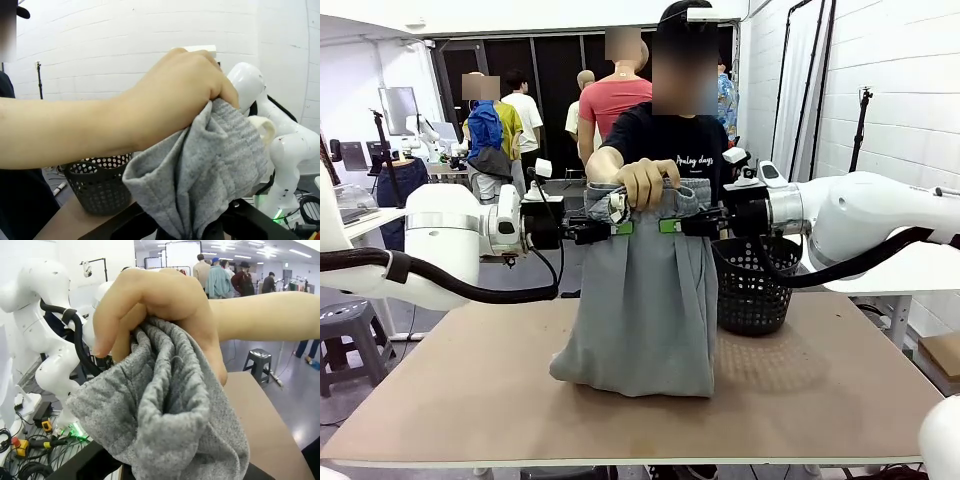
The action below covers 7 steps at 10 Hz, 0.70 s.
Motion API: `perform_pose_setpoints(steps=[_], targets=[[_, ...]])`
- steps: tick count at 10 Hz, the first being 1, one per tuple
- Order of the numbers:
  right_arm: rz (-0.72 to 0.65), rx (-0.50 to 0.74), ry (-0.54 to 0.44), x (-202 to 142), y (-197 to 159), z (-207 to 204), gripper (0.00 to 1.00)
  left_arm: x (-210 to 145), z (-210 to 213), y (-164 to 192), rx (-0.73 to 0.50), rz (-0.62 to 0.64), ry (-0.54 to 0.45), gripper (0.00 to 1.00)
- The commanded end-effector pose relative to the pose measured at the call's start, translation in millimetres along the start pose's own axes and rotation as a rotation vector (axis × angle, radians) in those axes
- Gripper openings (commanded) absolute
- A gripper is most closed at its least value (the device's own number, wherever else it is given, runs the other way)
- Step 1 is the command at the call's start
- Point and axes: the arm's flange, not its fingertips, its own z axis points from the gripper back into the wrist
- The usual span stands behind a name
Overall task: Fold the training pants.
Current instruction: Release the ends of the Training pants and then grab the overlapped ends, then fold the Training pants in half.
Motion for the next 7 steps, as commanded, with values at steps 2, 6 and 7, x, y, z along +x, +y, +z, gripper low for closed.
perform_pose_setpoints(steps=[2, 6, 7], targets=[[-0.003, 0.001, 0.001, -2.9, 2.5, 1.6, 0.0, 0.4, -2.7, -1.2, 0.018, -0.005, 0.019, 0.0], [-0.003, 0.001, 0.001, -2.9, 2.5, 1.6, 0.0, 0.4, -2.7, -1.2, 0.018, -0.005, 0.019, 0.0], [-0.003, 0.001, 0.001, -2.9, 2.5, 1.6, 0.0, 0.4, -2.7, -1.2, 0.018, -0.005, 0.019, 0.0]])
